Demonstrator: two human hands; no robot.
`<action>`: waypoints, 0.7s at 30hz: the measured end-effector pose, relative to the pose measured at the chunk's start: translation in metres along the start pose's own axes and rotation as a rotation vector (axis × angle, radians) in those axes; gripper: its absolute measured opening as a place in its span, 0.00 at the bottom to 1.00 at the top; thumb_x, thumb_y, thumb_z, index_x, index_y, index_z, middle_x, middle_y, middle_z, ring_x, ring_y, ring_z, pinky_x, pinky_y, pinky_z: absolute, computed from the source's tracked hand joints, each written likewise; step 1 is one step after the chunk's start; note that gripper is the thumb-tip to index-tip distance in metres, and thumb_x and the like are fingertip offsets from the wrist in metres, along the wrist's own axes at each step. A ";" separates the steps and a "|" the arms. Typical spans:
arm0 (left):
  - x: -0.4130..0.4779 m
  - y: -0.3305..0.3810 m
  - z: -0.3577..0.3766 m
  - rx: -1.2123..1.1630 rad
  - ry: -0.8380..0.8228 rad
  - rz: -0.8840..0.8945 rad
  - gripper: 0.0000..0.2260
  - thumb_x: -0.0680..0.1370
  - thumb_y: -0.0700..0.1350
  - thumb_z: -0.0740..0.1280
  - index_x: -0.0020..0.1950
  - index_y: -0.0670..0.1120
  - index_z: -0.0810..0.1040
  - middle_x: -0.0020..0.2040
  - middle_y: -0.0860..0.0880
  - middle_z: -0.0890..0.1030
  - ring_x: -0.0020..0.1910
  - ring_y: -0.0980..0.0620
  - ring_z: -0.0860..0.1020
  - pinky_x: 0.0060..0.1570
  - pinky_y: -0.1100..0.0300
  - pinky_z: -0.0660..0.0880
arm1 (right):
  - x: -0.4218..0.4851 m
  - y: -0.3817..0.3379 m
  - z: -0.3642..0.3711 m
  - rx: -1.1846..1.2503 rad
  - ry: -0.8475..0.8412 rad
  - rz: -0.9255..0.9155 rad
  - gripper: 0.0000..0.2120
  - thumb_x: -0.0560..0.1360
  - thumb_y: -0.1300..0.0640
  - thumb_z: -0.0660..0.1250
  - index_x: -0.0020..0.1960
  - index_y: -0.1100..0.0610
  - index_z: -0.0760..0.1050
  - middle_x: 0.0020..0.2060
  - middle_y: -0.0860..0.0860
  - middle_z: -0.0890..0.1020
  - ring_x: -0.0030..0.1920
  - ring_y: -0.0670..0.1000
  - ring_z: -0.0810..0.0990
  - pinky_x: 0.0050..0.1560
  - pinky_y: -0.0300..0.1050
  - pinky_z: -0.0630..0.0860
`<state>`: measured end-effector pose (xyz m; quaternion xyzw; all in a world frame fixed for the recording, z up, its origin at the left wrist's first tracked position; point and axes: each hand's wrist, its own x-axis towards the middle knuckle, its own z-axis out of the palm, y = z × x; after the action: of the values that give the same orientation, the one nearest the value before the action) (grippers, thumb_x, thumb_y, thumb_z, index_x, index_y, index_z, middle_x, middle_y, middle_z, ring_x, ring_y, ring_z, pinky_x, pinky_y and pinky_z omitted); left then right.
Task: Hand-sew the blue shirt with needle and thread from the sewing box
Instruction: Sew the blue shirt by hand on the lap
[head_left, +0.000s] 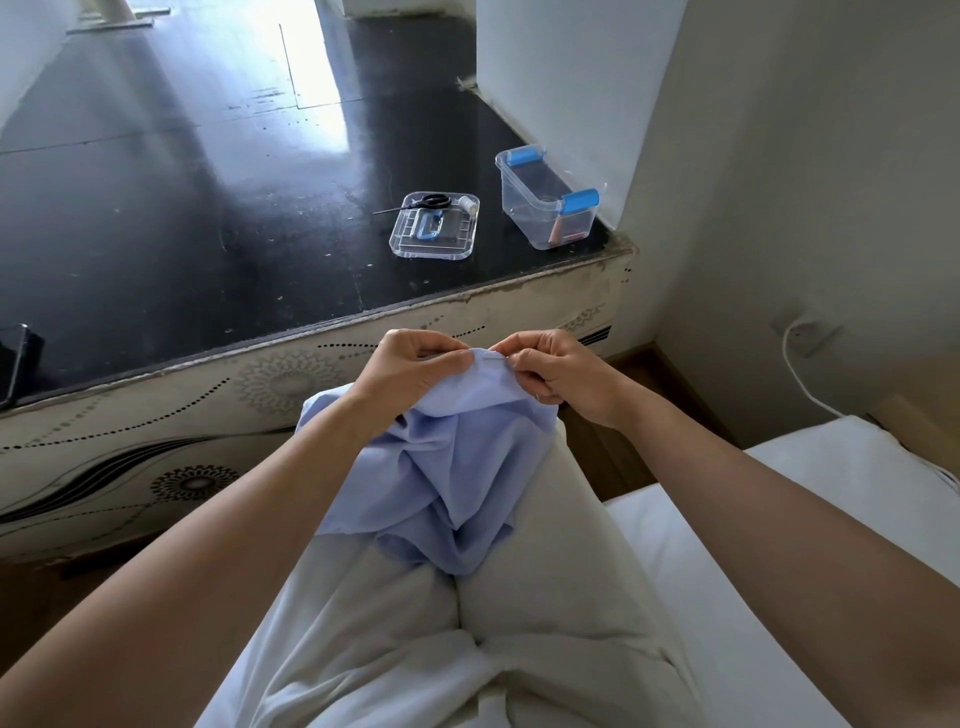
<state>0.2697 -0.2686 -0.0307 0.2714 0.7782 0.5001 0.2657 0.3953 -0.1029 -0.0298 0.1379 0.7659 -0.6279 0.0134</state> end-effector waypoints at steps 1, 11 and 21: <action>-0.001 0.000 0.000 -0.019 -0.009 -0.006 0.03 0.76 0.43 0.71 0.45 0.47 0.85 0.43 0.46 0.85 0.40 0.55 0.79 0.46 0.58 0.76 | 0.001 0.002 0.000 0.014 -0.007 -0.008 0.13 0.83 0.63 0.55 0.62 0.66 0.74 0.25 0.44 0.74 0.25 0.43 0.69 0.28 0.32 0.66; -0.005 -0.001 0.004 -0.156 -0.060 -0.032 0.04 0.77 0.44 0.70 0.47 0.45 0.85 0.43 0.44 0.84 0.41 0.53 0.78 0.46 0.57 0.76 | 0.005 0.010 0.002 0.097 -0.068 -0.064 0.11 0.83 0.61 0.56 0.61 0.63 0.73 0.28 0.48 0.73 0.26 0.45 0.66 0.28 0.33 0.66; -0.006 0.000 0.005 -0.280 -0.086 -0.107 0.05 0.77 0.44 0.70 0.45 0.45 0.84 0.40 0.47 0.82 0.41 0.52 0.77 0.45 0.58 0.73 | 0.010 0.009 0.008 0.203 -0.080 -0.082 0.16 0.79 0.56 0.62 0.60 0.67 0.69 0.30 0.53 0.72 0.26 0.45 0.65 0.26 0.36 0.64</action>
<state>0.2778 -0.2697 -0.0318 0.2111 0.7020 0.5768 0.3604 0.3864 -0.1070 -0.0417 0.0816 0.7023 -0.7071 0.0042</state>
